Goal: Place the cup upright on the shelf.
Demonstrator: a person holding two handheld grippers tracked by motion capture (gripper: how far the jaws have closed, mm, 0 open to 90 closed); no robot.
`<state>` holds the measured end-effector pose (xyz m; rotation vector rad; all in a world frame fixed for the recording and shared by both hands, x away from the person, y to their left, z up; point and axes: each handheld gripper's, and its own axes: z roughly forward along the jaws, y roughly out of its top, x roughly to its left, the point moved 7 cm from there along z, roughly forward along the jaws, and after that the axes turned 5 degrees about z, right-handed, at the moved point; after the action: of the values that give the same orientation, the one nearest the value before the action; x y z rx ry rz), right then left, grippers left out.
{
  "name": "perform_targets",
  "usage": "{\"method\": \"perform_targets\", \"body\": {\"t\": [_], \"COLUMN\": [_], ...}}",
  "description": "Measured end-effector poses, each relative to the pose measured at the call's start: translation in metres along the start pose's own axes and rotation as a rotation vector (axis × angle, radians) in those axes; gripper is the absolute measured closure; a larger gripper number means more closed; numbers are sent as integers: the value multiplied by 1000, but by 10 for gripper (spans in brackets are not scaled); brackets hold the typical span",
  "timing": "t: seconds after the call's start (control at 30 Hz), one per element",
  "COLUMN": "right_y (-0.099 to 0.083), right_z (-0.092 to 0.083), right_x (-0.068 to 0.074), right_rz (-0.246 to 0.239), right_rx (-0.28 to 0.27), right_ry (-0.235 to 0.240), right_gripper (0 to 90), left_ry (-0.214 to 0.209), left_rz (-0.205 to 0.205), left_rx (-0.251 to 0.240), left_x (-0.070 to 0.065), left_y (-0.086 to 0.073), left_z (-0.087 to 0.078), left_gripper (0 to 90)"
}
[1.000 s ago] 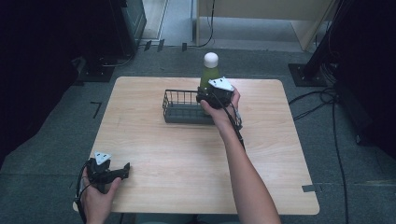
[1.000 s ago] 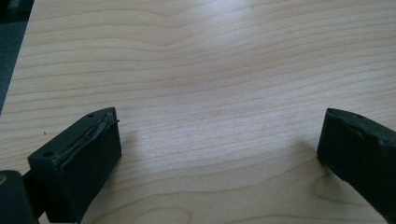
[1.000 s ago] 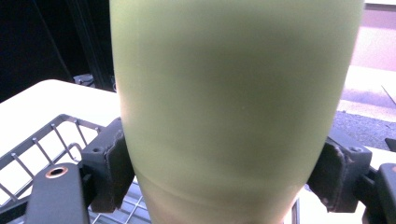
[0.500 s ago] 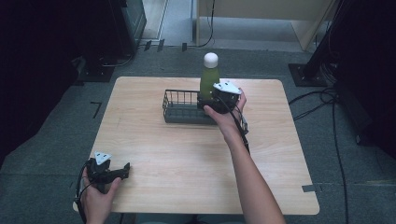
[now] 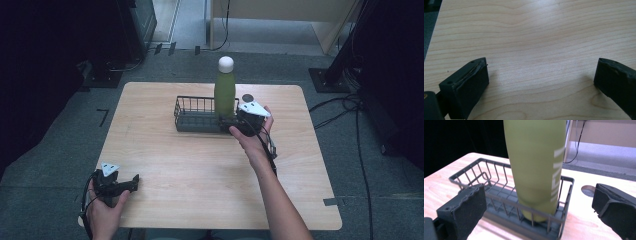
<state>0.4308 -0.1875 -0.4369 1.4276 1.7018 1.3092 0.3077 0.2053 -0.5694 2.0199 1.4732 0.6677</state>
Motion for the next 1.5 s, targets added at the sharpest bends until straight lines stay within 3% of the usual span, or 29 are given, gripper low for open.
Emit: {"method": "perform_targets", "body": {"t": [0.5,1.2,1.5], "right_y": [-32,-77,-94], "right_z": [-32,-72,-87], "right_x": [-21,-85,-106], "right_rz": [-5,67,83], "right_rx": [19,45,62], "right_ry": [-12,-112,-144], "right_gripper": [0,0,0], "left_ry": [0,0,0], "left_rz": [0,0,0], "left_rx": [-1,-1,-2], "left_x": [0,0,0], "left_y": [0,0,0], "left_z": [0,0,0], "left_gripper": [1,1,1]}}
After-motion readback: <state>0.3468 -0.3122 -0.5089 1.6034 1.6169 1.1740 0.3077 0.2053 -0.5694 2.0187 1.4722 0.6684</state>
